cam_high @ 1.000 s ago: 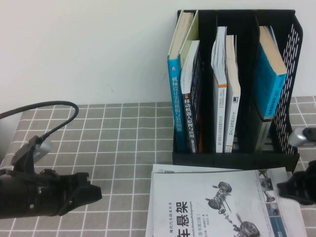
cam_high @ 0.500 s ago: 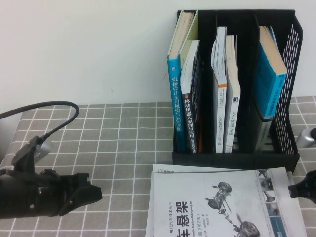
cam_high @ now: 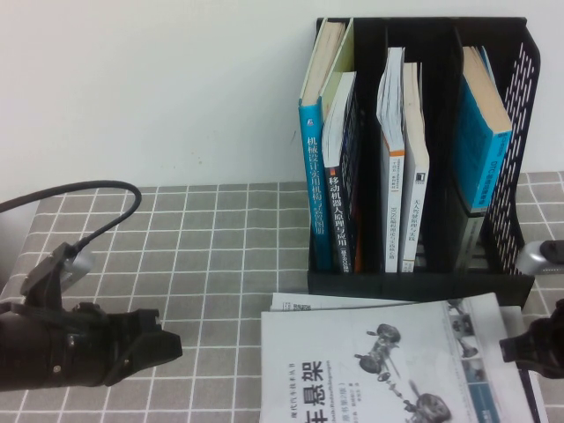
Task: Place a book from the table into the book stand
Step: Push book with right arm, then pick up the book with your left arm
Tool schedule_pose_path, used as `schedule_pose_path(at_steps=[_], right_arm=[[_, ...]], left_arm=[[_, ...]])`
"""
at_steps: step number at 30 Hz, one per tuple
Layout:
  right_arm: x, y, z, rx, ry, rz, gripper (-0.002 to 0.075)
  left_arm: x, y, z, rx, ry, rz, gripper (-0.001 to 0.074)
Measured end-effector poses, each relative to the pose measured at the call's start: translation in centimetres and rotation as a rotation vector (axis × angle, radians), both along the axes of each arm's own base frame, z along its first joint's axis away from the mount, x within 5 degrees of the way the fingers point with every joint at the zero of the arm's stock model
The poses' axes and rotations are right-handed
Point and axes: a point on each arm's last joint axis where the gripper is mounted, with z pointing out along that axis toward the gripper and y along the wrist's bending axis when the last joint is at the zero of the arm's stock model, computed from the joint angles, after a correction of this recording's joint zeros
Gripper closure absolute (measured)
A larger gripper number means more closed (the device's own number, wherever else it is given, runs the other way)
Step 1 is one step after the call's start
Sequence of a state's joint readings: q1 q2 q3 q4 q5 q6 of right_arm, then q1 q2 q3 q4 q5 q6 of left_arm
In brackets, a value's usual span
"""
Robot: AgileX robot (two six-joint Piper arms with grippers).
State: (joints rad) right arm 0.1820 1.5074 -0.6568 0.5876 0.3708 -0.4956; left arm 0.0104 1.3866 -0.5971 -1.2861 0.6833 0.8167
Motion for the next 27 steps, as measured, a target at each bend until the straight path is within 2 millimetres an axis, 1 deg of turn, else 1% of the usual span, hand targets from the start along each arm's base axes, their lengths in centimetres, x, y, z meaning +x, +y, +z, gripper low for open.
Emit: schedule_pose_path(at_steps=[4, 9, 11, 12, 14, 15, 17, 20, 21, 23, 27], right_arm=[[0.0, 0.7, 0.2, 0.073, -0.005, 0.023, 0.0729], [-0.3, 1.7, 0.7, 0.179, -0.015, 0.110, 0.0729], [-0.4, 2.1, 0.9, 0.216, -0.017, 0.134, 0.0729], [-0.4, 2.1, 0.9, 0.224, -0.020, 0.141, 0.0729], [-0.4, 2.2, 1.0, 0.229, -0.028, 0.145, 0.0729], [-0.3, 2.2, 1.0, 0.232, -0.029, 0.143, 0.0729], [-0.3, 2.2, 1.0, 0.230, -0.033, 0.143, 0.0729], [-0.2, 2.1, 1.0, 0.221, -0.043, 0.137, 0.0729], [-0.2, 2.1, 1.0, 0.219, -0.045, 0.135, 0.0729], [-0.2, 2.1, 1.0, 0.219, -0.045, 0.135, 0.0729], [-0.2, 2.1, 1.0, 0.218, -0.046, 0.139, 0.0729]], left_arm=[[0.0, 0.0, 0.0, 0.003, 0.000, -0.003, 0.0738], [0.1, 0.0, -0.3, -0.002, 0.017, 0.004, 0.0736], [0.1, 0.0, -0.5, -0.009, 0.040, 0.011, 0.0723], [0.1, -0.1, -0.7, -0.017, 0.056, 0.010, 0.0704], [0.1, -0.2, -1.0, -0.033, 0.085, 0.003, 0.0637], [0.1, -0.3, -1.2, -0.044, 0.104, -0.001, 0.0586], [0.1, -0.4, -1.6, -0.068, 0.143, -0.010, 0.0462], [0.1, -0.7, -2.4, -0.112, 0.225, -0.014, 0.0214], [0.1, -0.8, -2.7, -0.126, 0.247, -0.021, 0.0164], [0.1, -1.0, -3.5, -0.153, 0.304, -0.042, 0.0093], [0.3, -1.4, -5.2, -0.212, 0.372, -0.092, 0.0052]])
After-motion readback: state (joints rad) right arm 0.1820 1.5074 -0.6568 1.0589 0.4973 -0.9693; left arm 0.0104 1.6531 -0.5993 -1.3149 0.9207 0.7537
